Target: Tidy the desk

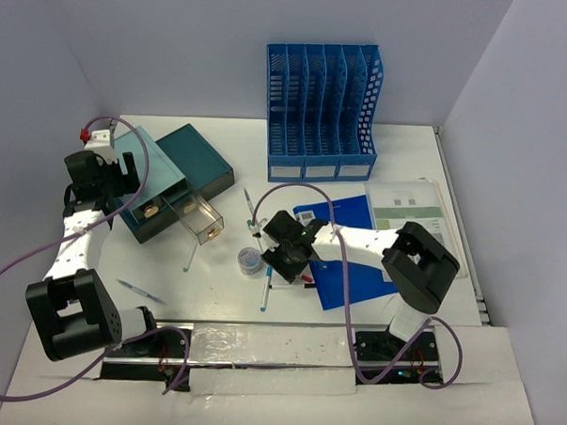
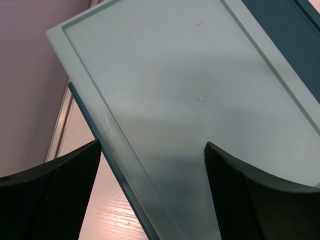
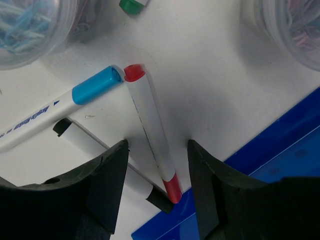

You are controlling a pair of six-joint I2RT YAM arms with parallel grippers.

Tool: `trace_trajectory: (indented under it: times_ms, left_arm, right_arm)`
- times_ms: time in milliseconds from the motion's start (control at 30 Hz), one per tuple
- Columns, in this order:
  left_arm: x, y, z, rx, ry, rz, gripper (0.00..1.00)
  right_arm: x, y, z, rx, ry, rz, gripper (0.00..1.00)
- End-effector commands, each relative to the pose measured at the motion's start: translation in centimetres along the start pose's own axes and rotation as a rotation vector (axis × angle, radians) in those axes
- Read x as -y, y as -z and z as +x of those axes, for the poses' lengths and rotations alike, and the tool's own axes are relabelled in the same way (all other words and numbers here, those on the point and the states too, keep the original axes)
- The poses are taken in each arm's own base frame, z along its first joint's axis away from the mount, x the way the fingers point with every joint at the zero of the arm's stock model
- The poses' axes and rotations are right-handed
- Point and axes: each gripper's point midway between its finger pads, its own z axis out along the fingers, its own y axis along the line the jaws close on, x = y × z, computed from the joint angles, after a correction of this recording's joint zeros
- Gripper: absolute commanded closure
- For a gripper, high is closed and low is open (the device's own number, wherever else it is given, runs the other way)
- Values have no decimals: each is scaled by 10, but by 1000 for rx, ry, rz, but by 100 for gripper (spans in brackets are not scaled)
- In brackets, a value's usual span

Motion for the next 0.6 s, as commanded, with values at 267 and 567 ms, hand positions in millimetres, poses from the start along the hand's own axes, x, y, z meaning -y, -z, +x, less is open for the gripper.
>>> trace_trajectory:
  times_ms: [267, 567]
  left_arm:
    - [1, 5, -17, 40, -22, 6, 10]
    - [1, 6, -15, 36, -27, 9, 10]
  right_arm:
    - [-1, -4, 11, -41, 7, 27, 74]
    - [15, 4, 6, -37, -5, 117, 100]
